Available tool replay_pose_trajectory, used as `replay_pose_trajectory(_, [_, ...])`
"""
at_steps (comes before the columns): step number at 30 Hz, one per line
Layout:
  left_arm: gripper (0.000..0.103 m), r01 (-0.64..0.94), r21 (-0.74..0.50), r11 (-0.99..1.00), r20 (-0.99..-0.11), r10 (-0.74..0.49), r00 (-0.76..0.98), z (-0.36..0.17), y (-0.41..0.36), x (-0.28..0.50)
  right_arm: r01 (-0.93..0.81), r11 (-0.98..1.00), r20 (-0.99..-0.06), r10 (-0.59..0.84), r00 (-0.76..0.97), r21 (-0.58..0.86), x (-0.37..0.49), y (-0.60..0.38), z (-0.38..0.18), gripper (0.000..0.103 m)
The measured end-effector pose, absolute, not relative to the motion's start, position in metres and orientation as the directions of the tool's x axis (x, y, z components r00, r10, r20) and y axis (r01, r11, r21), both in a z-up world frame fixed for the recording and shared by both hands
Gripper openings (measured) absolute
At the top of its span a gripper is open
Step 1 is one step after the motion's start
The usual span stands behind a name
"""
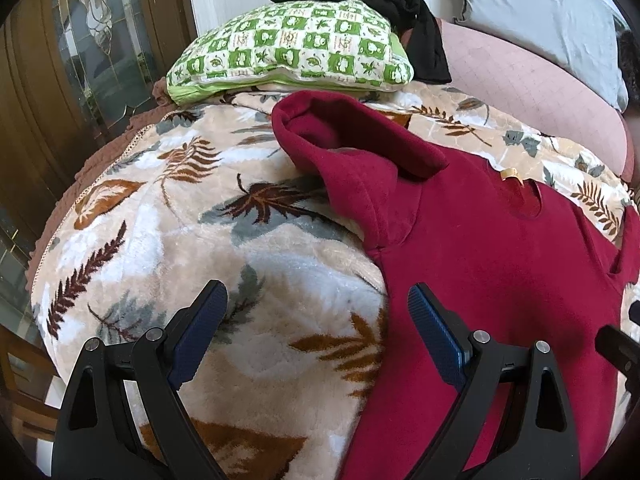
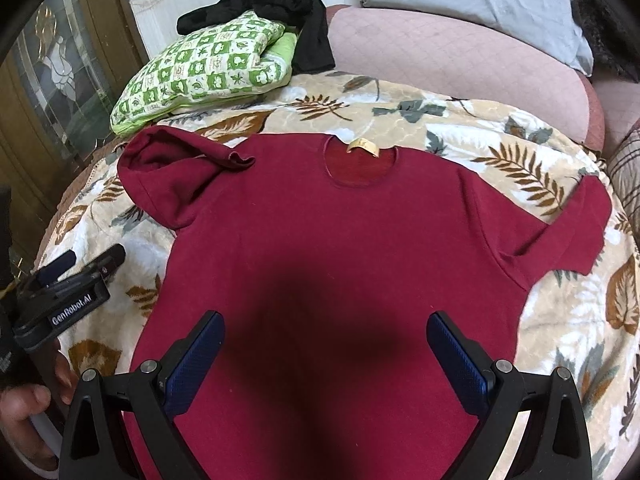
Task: Fold small clothes
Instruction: 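Move both tools over the dark red shirt toward its sleeves, then close the right tool on a shirt sleeve and lift it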
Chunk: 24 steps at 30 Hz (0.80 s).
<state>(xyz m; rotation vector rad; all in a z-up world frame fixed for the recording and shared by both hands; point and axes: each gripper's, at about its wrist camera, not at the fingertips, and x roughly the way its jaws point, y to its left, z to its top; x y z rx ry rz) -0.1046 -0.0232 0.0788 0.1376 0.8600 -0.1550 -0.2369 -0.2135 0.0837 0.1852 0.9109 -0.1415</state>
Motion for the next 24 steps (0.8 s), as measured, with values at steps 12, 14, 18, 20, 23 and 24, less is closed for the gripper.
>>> replay_pose_trajectory(12, [0.093,0.165,0.014,0.986,-0.777,-0.093,0.623,0.076,-0.015,-0.064,0.139,0.961,-0.755,0.093,0.649,0.238,-0.162,-0.227,0.078,0.1])
replay_pose_trajectory(14, [0.093,0.158,0.011,0.987,-0.772,-0.092,0.629,0.08,-0.014,-0.055,0.133,0.966,-0.745,0.08,0.663,0.222,-0.138,-0.216,0.081,0.1])
replay_pose_trajectory(18, [0.093,0.149,0.006,0.989,-0.77,-0.09,0.631,0.08,-0.013,-0.041,0.075,0.99,-0.745,0.037,0.666,0.116,-0.09,-0.177,0.088,0.1])
replay_pose_trajectory(20, [0.093,0.146,0.016,0.989,-0.773,-0.08,0.63,0.076,-0.015,-0.033,0.12,0.991,-0.752,-0.033,0.658,0.061,-0.042,-0.179,0.076,0.1])
replay_pose_trajectory(23, [0.093,0.144,0.022,0.989,-0.783,-0.072,0.618,0.069,-0.017,-0.023,0.093,0.996,-0.741,-0.059,0.669,0.004,-0.016,-0.177,0.077,0.1])
replay_pose_trajectory(24, [0.093,0.143,0.019,0.989,-0.785,-0.074,0.615,0.067,-0.017,-0.02,0.072,0.997,-0.737,-0.047,0.674,0.002,-0.005,-0.18,0.074,0.1])
